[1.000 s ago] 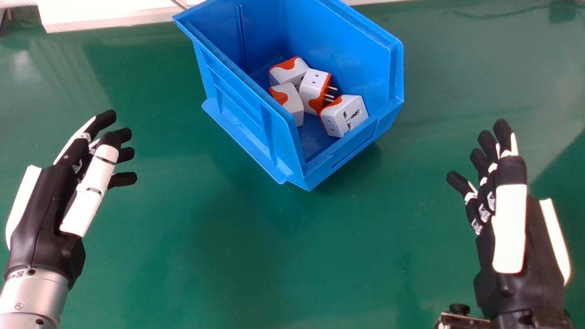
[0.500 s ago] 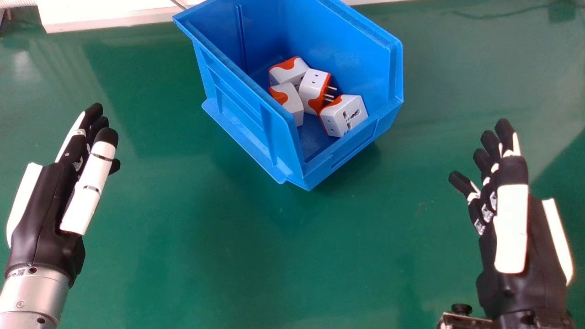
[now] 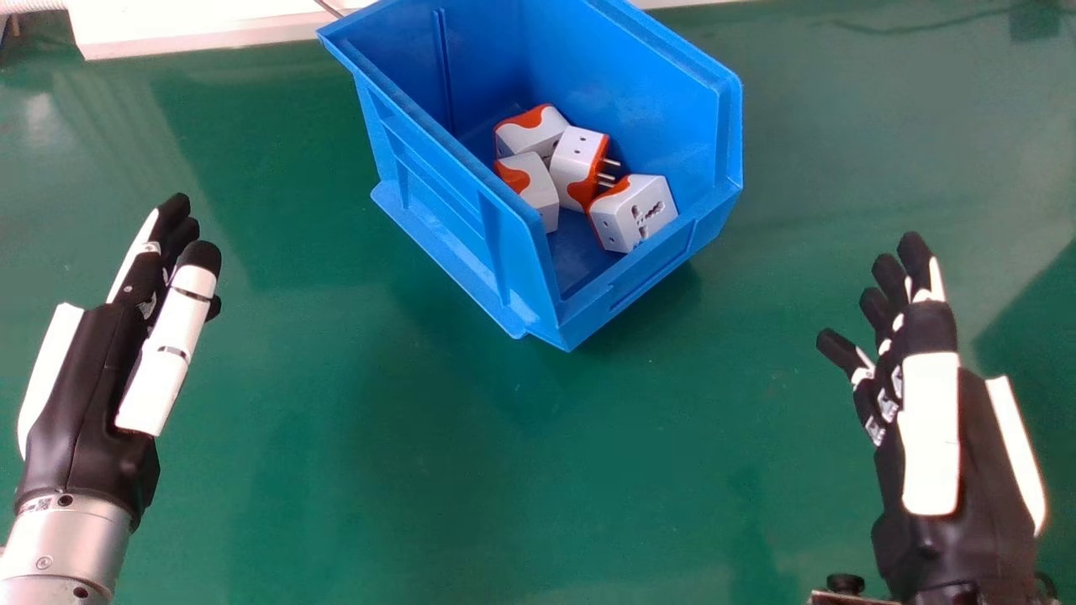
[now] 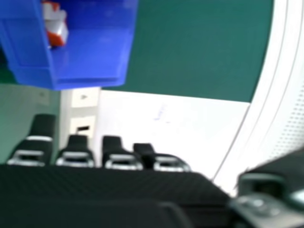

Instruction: Pick all objects and put in blue box

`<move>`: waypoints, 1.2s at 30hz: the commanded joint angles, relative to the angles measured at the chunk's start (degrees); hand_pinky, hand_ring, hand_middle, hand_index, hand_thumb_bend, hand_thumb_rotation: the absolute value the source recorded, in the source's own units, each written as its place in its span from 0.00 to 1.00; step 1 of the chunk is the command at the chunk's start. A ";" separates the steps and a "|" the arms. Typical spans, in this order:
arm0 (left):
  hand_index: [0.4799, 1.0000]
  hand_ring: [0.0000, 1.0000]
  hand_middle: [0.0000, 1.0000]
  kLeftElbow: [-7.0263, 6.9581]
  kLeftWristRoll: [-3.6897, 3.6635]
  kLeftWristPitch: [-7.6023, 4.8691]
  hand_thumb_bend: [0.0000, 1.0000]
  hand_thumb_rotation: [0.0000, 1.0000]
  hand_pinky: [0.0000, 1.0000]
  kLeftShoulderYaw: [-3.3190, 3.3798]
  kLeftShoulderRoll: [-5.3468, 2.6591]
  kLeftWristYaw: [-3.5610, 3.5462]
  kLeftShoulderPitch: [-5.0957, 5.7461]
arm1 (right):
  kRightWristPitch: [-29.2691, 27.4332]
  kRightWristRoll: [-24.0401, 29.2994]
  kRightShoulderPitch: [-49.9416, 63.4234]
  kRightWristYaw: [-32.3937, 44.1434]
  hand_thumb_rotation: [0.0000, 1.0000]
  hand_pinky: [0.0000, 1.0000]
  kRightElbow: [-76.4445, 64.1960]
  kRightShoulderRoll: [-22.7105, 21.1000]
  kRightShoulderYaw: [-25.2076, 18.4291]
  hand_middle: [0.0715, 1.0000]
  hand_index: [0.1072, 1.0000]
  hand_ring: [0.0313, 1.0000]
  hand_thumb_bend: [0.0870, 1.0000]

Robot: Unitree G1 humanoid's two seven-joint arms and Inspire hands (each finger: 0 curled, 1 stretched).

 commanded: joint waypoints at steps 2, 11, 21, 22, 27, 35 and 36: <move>0.91 0.94 0.97 -0.09 0.21 -2.17 0.35 0.87 0.89 0.87 0.91 -0.19 0.76 | -0.92 0.15 0.22 0.32 1.00 0.88 -0.81 -0.16 -0.11 1.00 0.98 1.00 0.62; 0.89 0.92 0.94 0.59 -0.58 -4.11 0.35 0.86 0.88 2.36 1.01 -0.90 2.72 | -2.76 0.08 0.97 0.42 1.00 0.88 0.47 0.05 0.03 1.00 0.98 1.00 0.62; 0.87 0.91 0.92 0.07 -1.82 -6.25 0.34 0.86 0.88 3.99 0.32 -1.31 5.75 | -4.26 -0.79 2.11 0.98 1.00 0.88 -0.28 -1.10 -0.94 1.00 0.98 1.00 0.63; 0.86 0.90 0.92 0.02 -1.92 -6.47 0.34 0.86 0.87 4.11 0.26 -1.31 5.98 | -4.45 -0.74 2.24 1.13 1.00 0.88 -0.27 -1.26 -1.08 1.00 0.98 1.00 0.62; 0.81 0.86 0.88 1.06 -2.43 -8.36 0.33 0.86 0.82 4.79 0.42 -1.32 6.73 | -5.41 -0.09 3.52 2.15 1.00 0.86 0.43 -2.02 -1.36 1.00 0.97 0.99 0.62; 0.77 0.83 0.85 3.05 -2.17 -10.59 0.36 0.85 0.77 5.51 0.76 -1.17 6.35 | -7.69 -0.66 4.73 3.39 1.00 0.86 2.08 -2.56 -1.08 1.00 0.97 0.99 0.61; 0.75 0.82 0.83 3.40 -2.17 -10.70 0.38 0.85 0.75 5.58 0.91 -1.17 6.05 | -7.86 -0.87 4.75 3.43 1.00 0.86 2.29 -2.54 -1.03 1.00 0.97 0.99 0.60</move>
